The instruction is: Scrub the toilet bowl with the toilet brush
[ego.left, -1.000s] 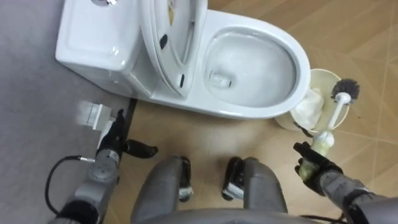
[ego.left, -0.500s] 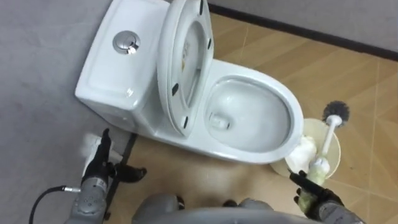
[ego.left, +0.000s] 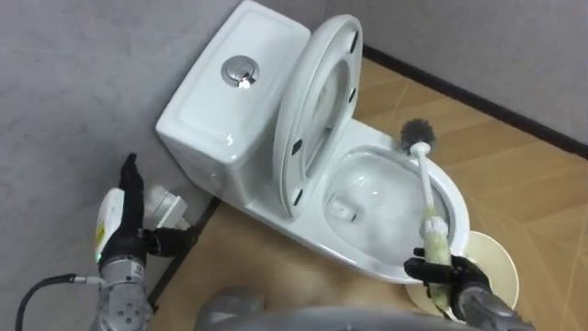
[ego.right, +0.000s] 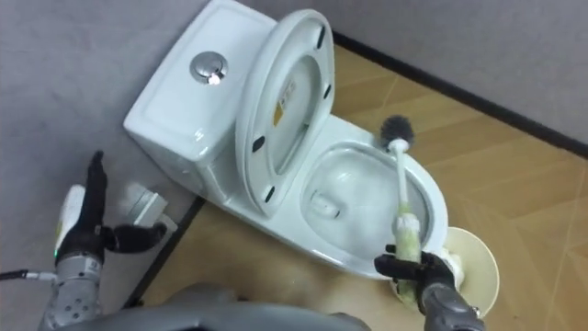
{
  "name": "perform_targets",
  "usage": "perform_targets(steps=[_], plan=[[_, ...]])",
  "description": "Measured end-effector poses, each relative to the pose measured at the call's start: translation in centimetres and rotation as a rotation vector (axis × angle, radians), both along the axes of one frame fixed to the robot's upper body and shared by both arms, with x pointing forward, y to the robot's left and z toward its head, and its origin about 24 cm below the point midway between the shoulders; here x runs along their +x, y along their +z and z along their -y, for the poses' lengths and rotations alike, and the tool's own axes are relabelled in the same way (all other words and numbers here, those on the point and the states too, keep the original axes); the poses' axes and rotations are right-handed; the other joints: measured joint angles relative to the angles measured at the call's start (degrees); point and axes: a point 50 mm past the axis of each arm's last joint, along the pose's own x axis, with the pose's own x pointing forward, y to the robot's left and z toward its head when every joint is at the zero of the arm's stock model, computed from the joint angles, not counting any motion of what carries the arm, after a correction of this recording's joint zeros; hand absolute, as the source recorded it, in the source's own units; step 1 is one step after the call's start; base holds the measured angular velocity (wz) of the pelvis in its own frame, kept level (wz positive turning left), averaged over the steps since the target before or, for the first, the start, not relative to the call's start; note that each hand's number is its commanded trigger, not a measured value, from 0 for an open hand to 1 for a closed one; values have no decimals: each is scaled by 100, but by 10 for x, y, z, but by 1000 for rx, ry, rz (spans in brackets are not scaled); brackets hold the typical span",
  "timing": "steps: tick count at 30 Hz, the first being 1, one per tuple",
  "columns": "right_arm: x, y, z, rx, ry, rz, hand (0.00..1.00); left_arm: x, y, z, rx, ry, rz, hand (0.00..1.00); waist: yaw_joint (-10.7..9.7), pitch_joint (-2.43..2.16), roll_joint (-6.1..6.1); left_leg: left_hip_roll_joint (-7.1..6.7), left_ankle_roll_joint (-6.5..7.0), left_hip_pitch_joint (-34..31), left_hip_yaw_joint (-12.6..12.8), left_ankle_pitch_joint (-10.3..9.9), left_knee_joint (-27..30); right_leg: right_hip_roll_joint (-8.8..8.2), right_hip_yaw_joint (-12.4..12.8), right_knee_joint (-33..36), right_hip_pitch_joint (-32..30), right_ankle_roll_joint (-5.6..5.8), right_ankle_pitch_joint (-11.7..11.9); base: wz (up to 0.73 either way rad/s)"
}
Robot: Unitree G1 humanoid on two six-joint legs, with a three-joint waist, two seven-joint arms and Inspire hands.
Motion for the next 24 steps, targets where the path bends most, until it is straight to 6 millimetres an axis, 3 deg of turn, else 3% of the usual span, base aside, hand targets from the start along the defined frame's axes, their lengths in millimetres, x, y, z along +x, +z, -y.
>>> perform_targets(steps=[4,11,20,23,24], plan=[[-4,-2,-2,-49,96,-28,100,12,14,5,71,-42,102,0,96,4,6,0,0,-17,-32,0,14,8,-14,1,-23,3,2,1],[-19,-6,-1,-52,154,-99,100,23,31,16,151,-113,229,0,92,-23,71,-9,-13,-104,-81,23,2,5,-32,26,-112,0,3,2],[-34,-9,4,-44,142,-158,100,31,36,31,252,-252,271,0,-275,0,179,-12,-13,-117,-50,32,-2,-41,8,19,-134,1,2,-1],[-34,-8,6,-35,151,-169,100,36,35,38,255,-299,274,0,-386,27,246,4,-8,-143,59,35,-9,-26,146,19,-211,0,3,-20],[-36,-8,8,-34,151,-175,100,36,30,40,256,-319,256,0,-424,16,286,3,-3,-146,94,38,-21,-28,183,25,-239,0,4,-19]])
